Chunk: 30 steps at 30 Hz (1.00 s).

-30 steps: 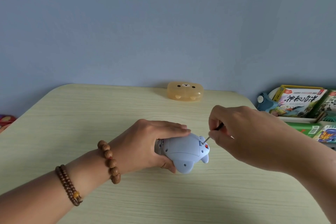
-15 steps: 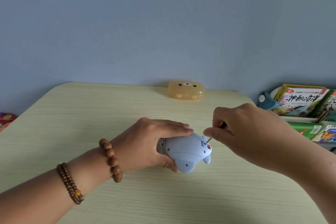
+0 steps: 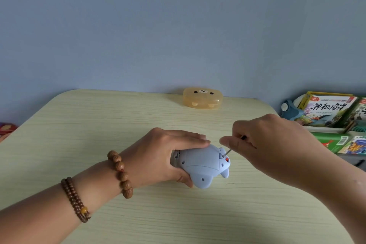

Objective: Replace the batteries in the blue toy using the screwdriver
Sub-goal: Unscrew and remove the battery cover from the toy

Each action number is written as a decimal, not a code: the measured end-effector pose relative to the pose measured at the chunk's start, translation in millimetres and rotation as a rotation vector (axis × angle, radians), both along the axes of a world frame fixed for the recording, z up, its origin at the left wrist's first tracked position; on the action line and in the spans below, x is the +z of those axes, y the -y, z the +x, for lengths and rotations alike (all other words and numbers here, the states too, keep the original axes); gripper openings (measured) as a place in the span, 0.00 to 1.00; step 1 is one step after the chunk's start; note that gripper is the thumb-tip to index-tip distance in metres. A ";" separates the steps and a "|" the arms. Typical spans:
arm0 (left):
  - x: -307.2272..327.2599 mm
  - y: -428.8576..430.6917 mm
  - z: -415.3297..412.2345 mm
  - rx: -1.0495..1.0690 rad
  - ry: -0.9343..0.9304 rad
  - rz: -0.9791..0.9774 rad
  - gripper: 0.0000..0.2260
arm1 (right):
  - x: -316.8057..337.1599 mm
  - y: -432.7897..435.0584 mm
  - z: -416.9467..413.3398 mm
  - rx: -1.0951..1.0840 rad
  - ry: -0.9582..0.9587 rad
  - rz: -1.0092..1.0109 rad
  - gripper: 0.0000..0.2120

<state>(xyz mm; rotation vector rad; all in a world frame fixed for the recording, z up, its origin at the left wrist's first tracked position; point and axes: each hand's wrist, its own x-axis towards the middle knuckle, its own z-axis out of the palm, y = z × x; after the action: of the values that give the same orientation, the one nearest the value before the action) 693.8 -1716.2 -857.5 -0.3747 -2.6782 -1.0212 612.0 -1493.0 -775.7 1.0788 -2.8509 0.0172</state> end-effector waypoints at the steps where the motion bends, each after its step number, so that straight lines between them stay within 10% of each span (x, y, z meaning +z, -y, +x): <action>1: 0.3 -0.1 0.4 0.003 0.001 0.007 0.37 | 0.8 -0.7 0.9 0.009 0.022 -0.010 0.20; 6: 1.6 -1.0 0.7 0.011 0.006 0.003 0.37 | 3.4 -3.7 4.4 0.066 0.099 -0.046 0.04; 12: 1.7 -0.5 0.4 -0.001 -0.002 -0.010 0.37 | -0.9 -1.3 -1.2 0.047 -0.003 -0.040 0.19; 18: 2.1 -1.3 0.7 0.006 -0.006 -0.008 0.37 | 4.1 -5.7 3.5 0.079 0.104 -0.060 0.04; 24: 2.0 -1.0 0.7 0.004 -0.002 -0.028 0.37 | -1.7 -3.1 -2.5 0.032 -0.013 0.003 0.22; 30: 3.9 -2.4 0.6 0.010 0.006 -0.030 0.37 | 4.7 -7.8 -1.7 0.087 -0.006 -0.046 0.16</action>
<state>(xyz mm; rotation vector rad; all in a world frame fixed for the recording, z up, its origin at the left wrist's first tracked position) 694.4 -1713.9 -853.6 -0.3640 -2.7008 -0.9811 610.3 -1485.2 -771.0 1.1906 -2.7817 0.0849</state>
